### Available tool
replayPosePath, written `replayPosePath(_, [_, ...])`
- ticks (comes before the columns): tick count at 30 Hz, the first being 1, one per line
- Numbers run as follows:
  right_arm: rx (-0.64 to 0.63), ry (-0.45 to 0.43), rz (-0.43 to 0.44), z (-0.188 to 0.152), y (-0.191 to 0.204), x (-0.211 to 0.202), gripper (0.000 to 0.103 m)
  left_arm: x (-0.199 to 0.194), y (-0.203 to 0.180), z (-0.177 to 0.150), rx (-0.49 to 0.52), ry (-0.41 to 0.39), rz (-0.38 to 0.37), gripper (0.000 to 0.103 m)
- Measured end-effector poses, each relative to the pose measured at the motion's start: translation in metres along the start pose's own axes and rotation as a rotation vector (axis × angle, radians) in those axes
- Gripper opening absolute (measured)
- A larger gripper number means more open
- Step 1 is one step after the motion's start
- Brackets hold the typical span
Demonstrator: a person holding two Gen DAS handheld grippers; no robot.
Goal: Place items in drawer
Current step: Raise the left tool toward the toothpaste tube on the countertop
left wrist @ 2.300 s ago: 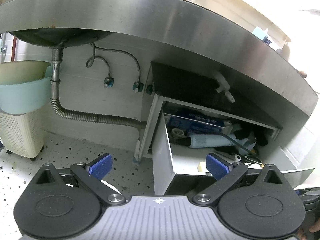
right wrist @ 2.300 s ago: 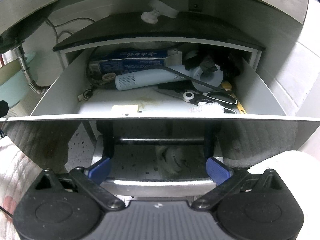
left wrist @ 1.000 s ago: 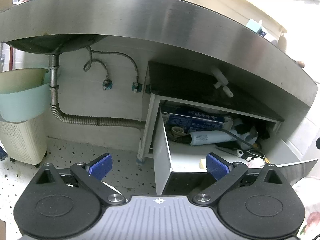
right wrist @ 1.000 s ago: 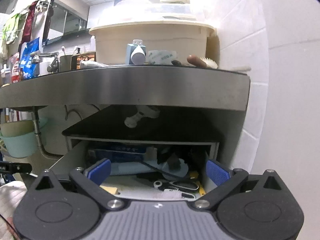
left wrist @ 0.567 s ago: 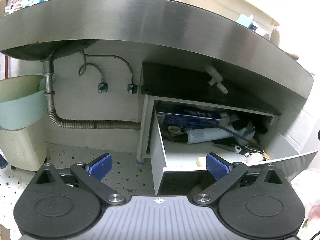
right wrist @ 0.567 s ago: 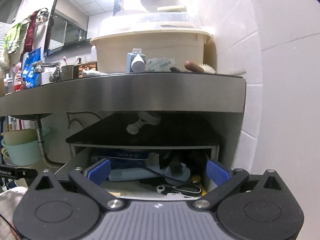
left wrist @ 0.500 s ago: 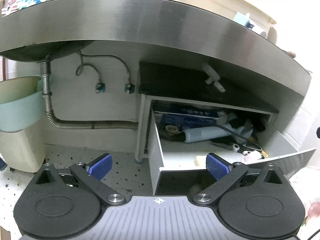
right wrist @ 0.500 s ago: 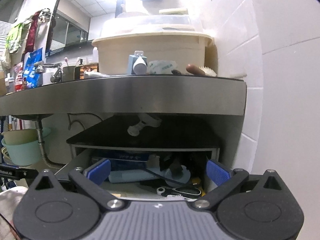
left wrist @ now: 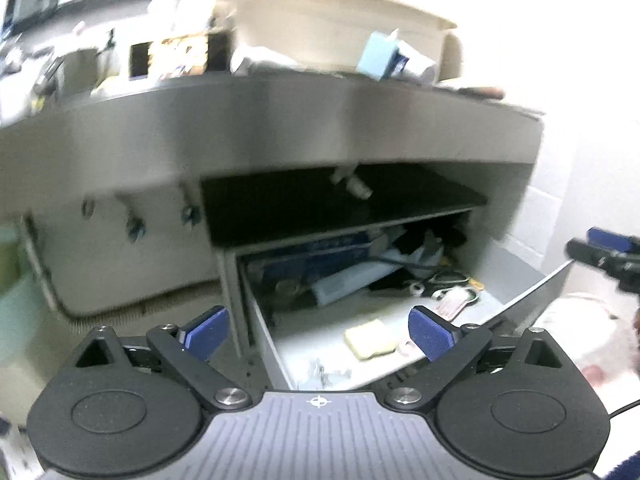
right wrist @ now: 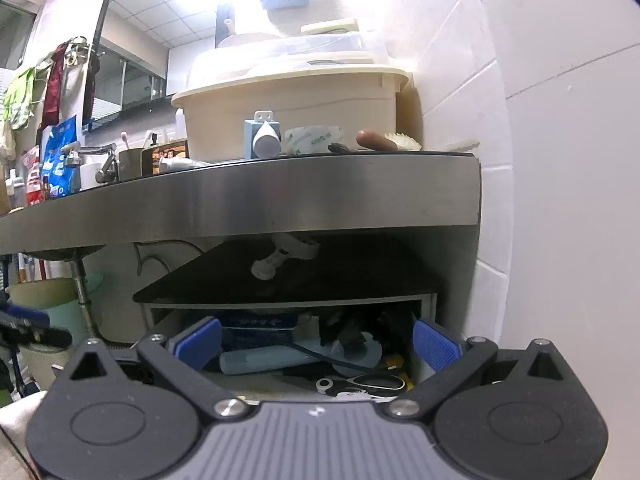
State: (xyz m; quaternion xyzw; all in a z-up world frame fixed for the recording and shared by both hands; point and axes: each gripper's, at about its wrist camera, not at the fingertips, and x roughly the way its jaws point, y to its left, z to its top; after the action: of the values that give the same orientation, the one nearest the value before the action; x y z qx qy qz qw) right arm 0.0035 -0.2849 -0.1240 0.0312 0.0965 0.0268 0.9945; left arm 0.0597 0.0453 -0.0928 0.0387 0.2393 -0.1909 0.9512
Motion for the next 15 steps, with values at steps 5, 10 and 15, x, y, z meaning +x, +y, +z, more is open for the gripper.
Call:
replayPosePath(5, [0.026,-0.007,0.007,0.0,-0.004,-0.001,0.103,-0.018,0.008,0.057,0.006,-0.022,-0.092,0.092])
replayPosePath(10, [0.052,-0.016,0.005,-0.001,-0.008,-0.003,0.103,-0.03,0.011,0.118,0.056,-0.068,-0.131,0.092])
replayPosePath(15, [0.076,-0.021,0.008,-0.001,-0.012,-0.004,0.103,-0.017,0.023,0.177,0.106,-0.083,-0.086,0.088])
